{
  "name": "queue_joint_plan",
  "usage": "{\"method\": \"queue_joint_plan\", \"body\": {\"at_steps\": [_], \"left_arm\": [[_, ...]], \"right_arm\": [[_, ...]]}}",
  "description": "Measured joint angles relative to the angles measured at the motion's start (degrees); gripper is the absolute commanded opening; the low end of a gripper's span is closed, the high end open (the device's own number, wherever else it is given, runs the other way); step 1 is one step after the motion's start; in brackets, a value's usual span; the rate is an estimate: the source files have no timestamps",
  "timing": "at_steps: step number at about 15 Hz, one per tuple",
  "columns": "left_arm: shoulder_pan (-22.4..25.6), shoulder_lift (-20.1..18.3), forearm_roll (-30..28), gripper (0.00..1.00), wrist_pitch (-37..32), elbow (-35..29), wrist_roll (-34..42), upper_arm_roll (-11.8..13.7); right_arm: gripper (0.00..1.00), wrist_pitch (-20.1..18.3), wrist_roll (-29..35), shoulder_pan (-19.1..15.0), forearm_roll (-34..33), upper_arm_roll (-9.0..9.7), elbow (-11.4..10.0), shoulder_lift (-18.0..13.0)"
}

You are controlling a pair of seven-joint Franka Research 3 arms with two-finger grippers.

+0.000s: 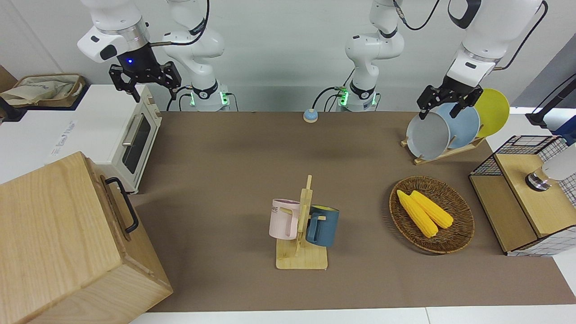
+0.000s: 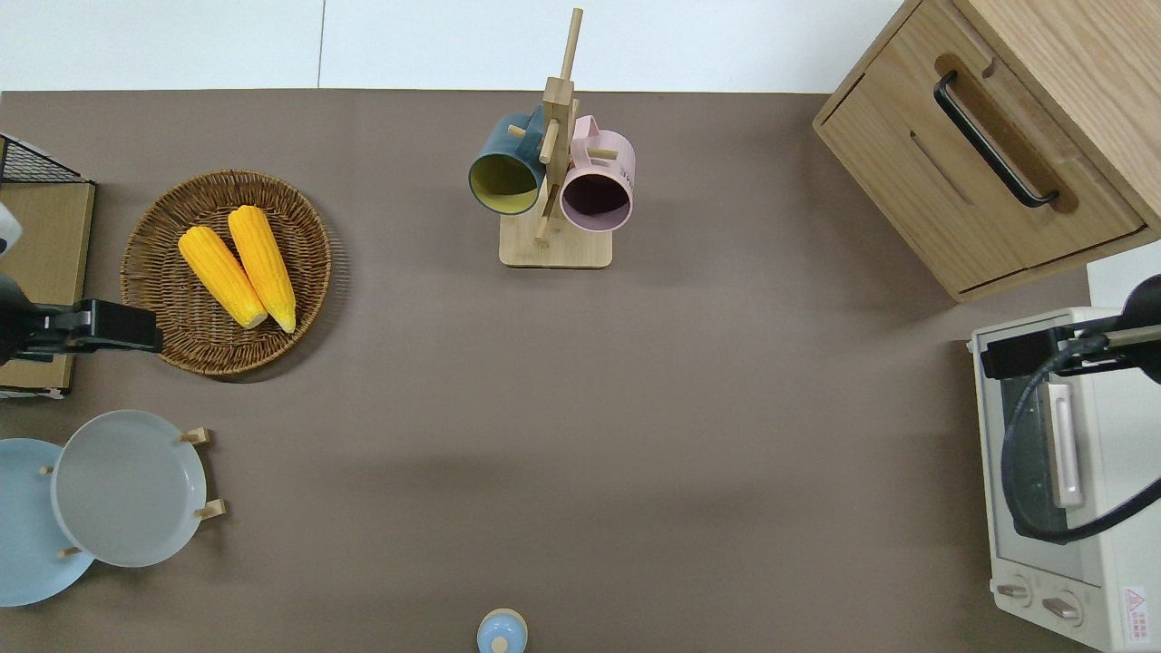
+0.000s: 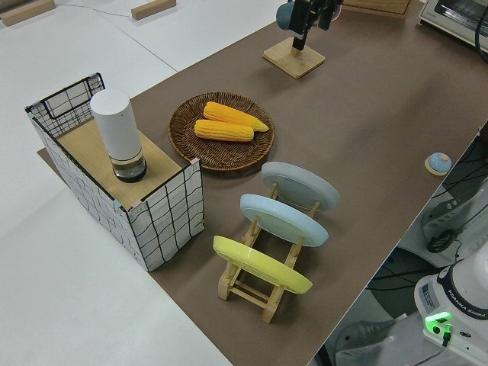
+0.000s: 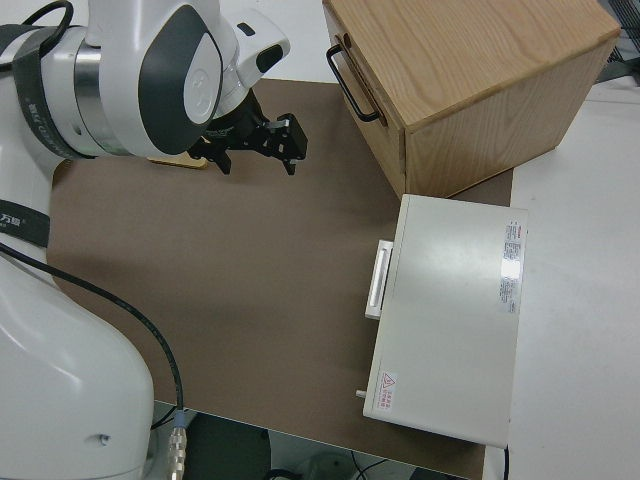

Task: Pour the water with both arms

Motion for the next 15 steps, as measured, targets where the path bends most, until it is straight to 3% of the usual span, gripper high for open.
{"method": "queue_joint_plan", "body": {"at_steps": [15], "left_arm": [[-0.2,0.0,0.0,1.00,-0.3,-0.2,0.7,-0.2]], "right_arm": [[0.990,0.2,0.1,-0.2,-0.3,0.04,-0.2,0.0]]}}
